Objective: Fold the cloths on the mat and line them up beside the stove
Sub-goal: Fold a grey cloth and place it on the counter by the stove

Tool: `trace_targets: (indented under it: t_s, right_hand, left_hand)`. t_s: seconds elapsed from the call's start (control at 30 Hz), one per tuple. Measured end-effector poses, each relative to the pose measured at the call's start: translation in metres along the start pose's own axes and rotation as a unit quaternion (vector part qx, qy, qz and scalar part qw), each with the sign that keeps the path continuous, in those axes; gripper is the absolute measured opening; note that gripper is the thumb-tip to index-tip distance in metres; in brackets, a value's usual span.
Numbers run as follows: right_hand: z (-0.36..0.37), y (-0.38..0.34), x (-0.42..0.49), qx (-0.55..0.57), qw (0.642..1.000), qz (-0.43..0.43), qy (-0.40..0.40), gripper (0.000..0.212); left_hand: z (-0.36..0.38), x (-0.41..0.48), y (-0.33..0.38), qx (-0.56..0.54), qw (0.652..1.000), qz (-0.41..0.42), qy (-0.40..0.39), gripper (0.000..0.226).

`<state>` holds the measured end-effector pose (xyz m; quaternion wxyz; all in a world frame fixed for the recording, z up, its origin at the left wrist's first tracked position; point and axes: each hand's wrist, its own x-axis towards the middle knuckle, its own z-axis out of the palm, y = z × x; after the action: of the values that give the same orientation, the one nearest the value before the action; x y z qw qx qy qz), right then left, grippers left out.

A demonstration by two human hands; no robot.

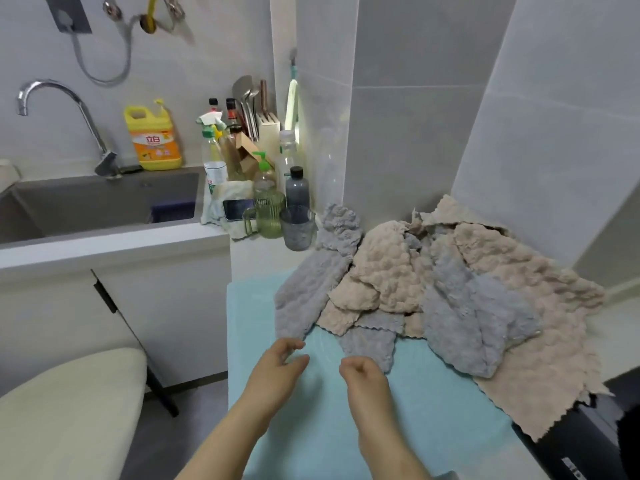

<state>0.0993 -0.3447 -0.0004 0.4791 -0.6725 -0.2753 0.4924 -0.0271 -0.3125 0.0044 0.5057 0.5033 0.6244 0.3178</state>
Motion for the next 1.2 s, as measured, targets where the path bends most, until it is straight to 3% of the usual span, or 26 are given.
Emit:
trace_targets:
  t_s: [0.27, 0.43, 0.53, 0.63, 0.73, 0.93, 1.03, 1.13, 1.2]
  right_hand:
    - [0.044, 0.003, 0.049, -0.032, 0.992, 0.038, 0.119, 0.010]
    - [0.070, 0.013, 0.049, -0.206, 0.958, 0.016, 0.200, 0.021]
    - [0.078, 0.016, 0.044, -0.250, 0.942, 0.003, 0.222, 0.032]
    - [0.082, 0.020, 0.041, -0.226, 0.947, -0.004, 0.227, 0.034]
    - [0.080, 0.025, 0.038, -0.207, 0.953, -0.017, 0.221, 0.036]
    - [0.074, 0.035, 0.039, -0.159, 0.962, -0.046, 0.215, 0.039]
    - [0.079, 0.036, 0.040, -0.120, 0.964, -0.031, 0.237, 0.039]
    - [0.083, 0.036, 0.042, -0.090, 0.962, -0.026, 0.256, 0.041]
    - [0.085, 0.036, 0.044, -0.076, 0.954, -0.031, 0.287, 0.041]
  left_hand:
    - [-0.021, 0.097, 0.006, 0.043, 0.998, -0.043, -0.017, 0.040]
    - [-0.027, 0.144, 0.018, 0.037, 0.993, -0.058, -0.093, 0.072]
    - [-0.023, 0.157, 0.024, 0.007, 0.985, -0.095, -0.147, 0.059]
    - [-0.030, 0.162, 0.028, -0.016, 0.979, -0.112, -0.172, 0.033]
    - [-0.047, 0.163, 0.031, -0.036, 0.983, -0.075, -0.166, 0.012]
    - [-0.070, 0.156, 0.051, 0.028, 0.983, 0.148, -0.107, 0.013]
    - [-0.076, 0.154, 0.066, 0.127, 0.930, 0.327, -0.110, 0.017]
    - [-0.068, 0.159, 0.078, 0.268, 0.785, 0.539, -0.148, 0.031]
    - [-0.056, 0.161, 0.075, 0.343, 0.701, 0.568, -0.260, 0.030]
